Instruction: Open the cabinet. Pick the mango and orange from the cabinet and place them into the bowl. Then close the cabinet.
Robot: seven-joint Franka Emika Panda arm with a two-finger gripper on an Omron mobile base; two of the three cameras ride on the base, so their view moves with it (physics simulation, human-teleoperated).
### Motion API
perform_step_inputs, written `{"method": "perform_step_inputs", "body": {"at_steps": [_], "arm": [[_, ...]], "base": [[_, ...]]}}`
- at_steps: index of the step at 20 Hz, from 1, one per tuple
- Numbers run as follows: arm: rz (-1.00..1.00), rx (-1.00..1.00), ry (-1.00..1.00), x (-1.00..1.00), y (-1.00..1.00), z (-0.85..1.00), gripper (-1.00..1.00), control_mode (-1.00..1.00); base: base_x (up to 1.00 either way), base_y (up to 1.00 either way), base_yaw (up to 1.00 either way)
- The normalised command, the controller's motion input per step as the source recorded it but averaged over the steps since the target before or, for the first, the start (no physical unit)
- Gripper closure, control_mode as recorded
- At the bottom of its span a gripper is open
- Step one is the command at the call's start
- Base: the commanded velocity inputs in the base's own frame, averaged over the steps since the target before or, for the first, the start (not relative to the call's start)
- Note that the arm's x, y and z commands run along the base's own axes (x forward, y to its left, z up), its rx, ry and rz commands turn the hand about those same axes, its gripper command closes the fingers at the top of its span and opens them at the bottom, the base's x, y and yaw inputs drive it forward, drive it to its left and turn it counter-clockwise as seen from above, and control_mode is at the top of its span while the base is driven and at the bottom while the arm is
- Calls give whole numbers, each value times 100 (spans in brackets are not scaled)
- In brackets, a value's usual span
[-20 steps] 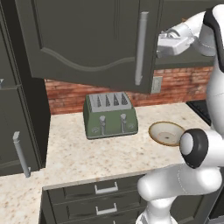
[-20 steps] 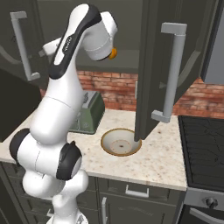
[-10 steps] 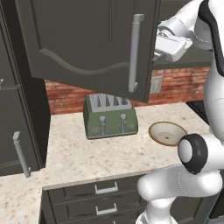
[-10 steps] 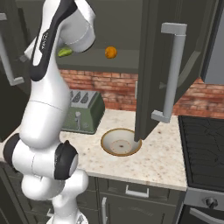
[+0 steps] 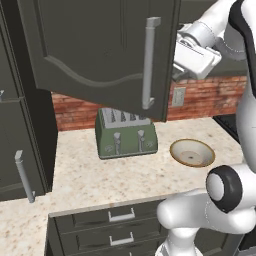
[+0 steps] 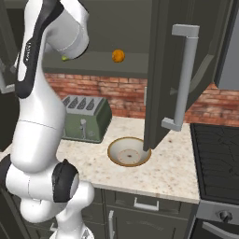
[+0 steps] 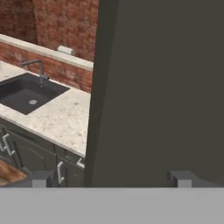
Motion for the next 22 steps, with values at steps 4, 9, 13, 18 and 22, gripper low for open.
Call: {"method": "perform_step_inputs", "body": {"at_steps": [4, 9, 13, 18, 22], "arm": [[0, 0, -3, -34, 12, -21, -100, -100], [0, 0, -2, -39, 16, -12, -100, -100], [0, 0, -2, -24, 21, 0, -100, -100], [0, 0, -2, -10, 37, -1, -100, -100], [0, 0, 0, 0, 49, -11, -100, -100]], "base": [[0, 0, 0], [0, 0, 0], [0, 0, 0], [0, 0, 0], [0, 0, 0]]}}
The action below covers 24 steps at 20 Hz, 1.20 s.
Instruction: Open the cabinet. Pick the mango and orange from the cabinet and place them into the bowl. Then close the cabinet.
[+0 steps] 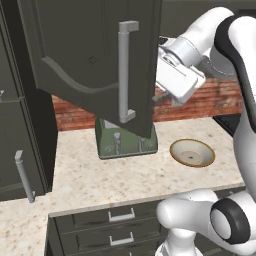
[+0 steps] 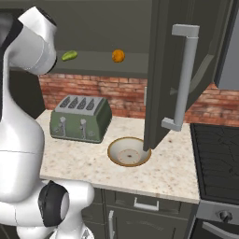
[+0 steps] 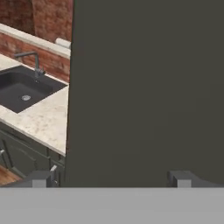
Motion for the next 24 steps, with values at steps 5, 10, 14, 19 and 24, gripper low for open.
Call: {"method": "perform_step_inputs", "body": {"at_steps": [5, 10, 14, 19, 24], "arm": [[0, 0, 0, 0, 41, -10, -100, -100], [0, 0, 0, 0, 39, -11, -100, -100], [0, 0, 0, 0, 27, -11, -100, -100], [0, 0, 0, 0, 21, -11, -100, -100], [0, 0, 0, 3, 5, -4, -100, -100]], "base": [[0, 0, 0], [0, 0, 0], [0, 0, 0], [0, 0, 0], [0, 0, 0]]}}
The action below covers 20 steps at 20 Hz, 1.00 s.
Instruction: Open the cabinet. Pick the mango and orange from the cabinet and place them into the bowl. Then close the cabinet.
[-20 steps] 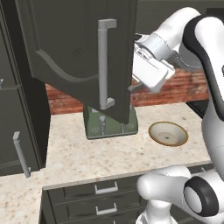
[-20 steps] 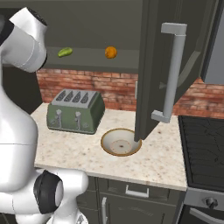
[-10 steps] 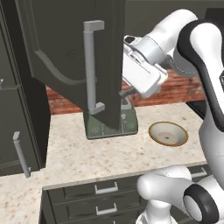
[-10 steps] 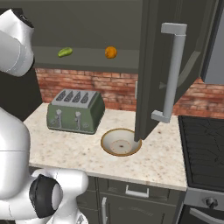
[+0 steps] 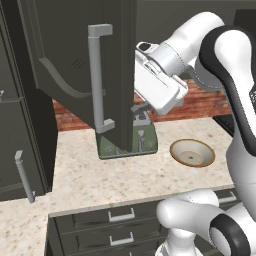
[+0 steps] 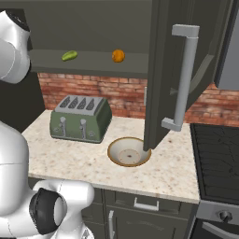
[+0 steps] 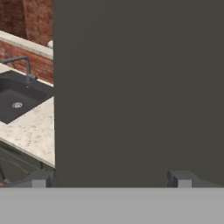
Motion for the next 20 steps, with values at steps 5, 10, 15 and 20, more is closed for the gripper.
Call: {"method": "perform_step_inputs", "body": {"at_steps": [5, 10, 15, 20], "arm": [[0, 0, 0, 0, -17, 0, -100, -100], [0, 0, 0, 0, -36, 5, -100, -100], [0, 0, 0, 0, -41, 3, -100, -100], [0, 0, 0, 0, -40, 0, -100, -100]], "base": [[0, 0, 0], [0, 0, 0], [0, 0, 0], [0, 0, 0]]}}
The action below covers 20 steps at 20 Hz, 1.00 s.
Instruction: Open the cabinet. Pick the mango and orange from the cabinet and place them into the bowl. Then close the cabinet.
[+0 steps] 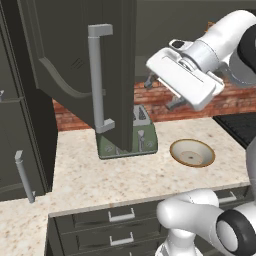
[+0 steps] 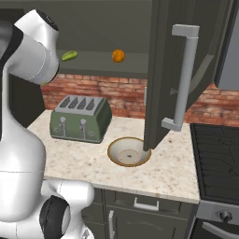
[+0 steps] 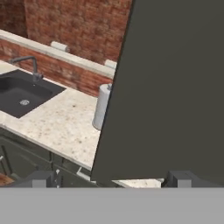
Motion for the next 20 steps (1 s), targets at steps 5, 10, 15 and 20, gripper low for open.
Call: {"method": "perform_step_inputs", "body": {"at_steps": [5, 10, 15, 20], "arm": [[-2, 0, 0, 17, -16, 0, -100, -100], [-10, -1, 0, 35, -2, -1, -100, -100], [-42, -7, 0, 32, -9, -7, -100, -100], [-51, -9, 0, 24, -19, -7, -100, -100]], "base": [[0, 0, 0], [0, 0, 0], [0, 0, 0], [0, 0, 0]]}}
